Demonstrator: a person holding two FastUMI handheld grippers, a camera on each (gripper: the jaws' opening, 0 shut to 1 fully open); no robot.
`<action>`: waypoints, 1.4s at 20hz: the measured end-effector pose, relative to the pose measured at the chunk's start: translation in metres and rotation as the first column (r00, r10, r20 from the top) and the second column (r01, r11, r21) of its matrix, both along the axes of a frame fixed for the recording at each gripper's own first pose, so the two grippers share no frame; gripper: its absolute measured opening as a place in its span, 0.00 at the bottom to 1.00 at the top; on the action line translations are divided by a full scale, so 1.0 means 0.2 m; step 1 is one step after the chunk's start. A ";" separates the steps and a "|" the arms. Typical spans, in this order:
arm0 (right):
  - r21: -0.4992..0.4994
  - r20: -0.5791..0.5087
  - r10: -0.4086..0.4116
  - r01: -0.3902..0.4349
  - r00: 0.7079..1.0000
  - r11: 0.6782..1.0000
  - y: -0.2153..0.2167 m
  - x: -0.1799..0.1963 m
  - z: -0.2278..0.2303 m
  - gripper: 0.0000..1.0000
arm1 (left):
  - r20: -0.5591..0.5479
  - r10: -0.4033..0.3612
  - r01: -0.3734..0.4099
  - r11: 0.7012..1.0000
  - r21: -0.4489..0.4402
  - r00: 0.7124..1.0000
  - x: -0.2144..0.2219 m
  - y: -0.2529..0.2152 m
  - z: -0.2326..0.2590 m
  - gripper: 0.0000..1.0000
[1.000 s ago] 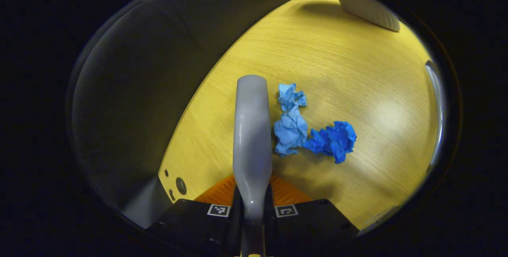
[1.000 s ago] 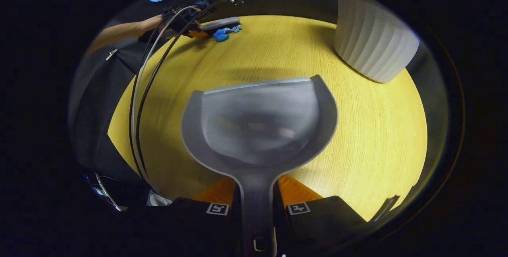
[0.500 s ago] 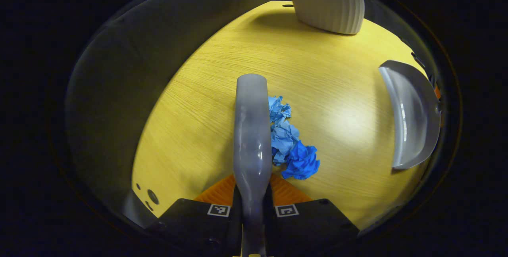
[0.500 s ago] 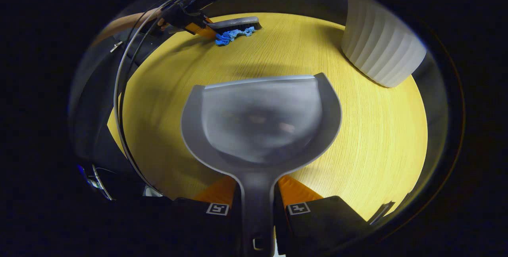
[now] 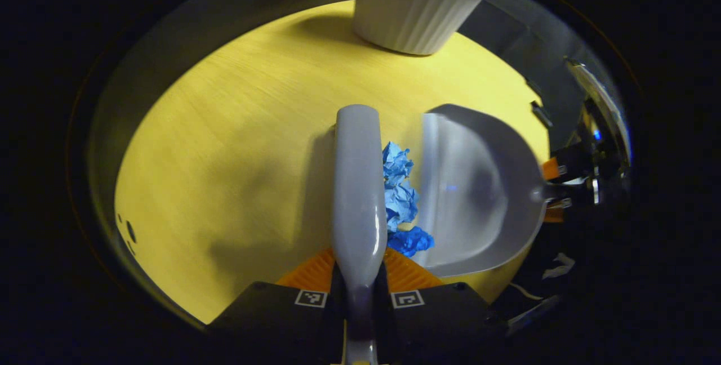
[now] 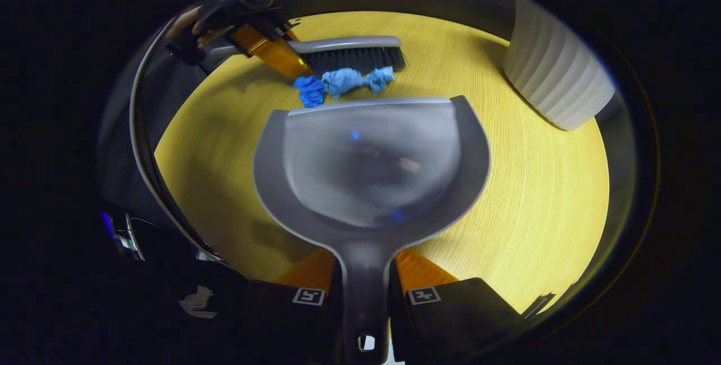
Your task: Pick up the small broom and dustpan from the desktop, sweep the trash into the dustpan with the broom, and then empty the trash into the garbage bin.
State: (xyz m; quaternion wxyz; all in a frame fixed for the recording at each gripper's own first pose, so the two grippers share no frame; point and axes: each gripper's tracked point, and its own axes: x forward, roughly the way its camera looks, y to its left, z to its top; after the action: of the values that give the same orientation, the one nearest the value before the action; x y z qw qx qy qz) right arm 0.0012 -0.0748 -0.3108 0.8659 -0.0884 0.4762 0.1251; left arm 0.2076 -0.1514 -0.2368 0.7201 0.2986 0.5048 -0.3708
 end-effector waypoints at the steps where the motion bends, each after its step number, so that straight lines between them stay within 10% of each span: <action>1: 0.004 0.003 0.003 -0.003 1.000 1.000 0.00 0.00 0.00 0.39 | -0.004 -0.009 0.009 1.000 0.011 1.000 -0.04 -0.03 -0.02 0.29; 8: 0.016 0.024 0.023 -0.023 0.999 1.000 0.00 0.01 0.00 0.39 | -0.044 -0.006 0.006 1.000 -0.001 0.999 -0.25 -0.21 -0.11 0.27; 12: 0.049 0.083 -0.007 0.003 0.997 0.999 0.03 0.04 0.04 0.39 | 0.056 0.132 -0.124 0.984 -0.125 0.990 -0.25 -0.19 0.05 0.29; 17: 0.062 0.126 -0.050 0.043 0.991 0.997 0.06 0.03 0.09 0.38 | 0.208 0.333 -0.277 0.925 -0.260 0.920 -0.32 0.10 0.40 0.27; 28: 0.037 0.181 -0.064 0.058 0.981 0.998 0.07 0.04 0.08 0.39 | 0.187 0.601 -0.499 0.770 -0.399 0.777 -0.56 0.81 0.56 0.27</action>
State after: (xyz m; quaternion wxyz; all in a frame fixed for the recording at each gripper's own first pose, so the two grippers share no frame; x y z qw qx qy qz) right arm 0.0084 -0.0616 -0.2957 0.9106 -0.0712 0.3953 0.0976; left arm 0.0964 0.0106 -0.1247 0.9051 0.0653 0.3848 -0.1687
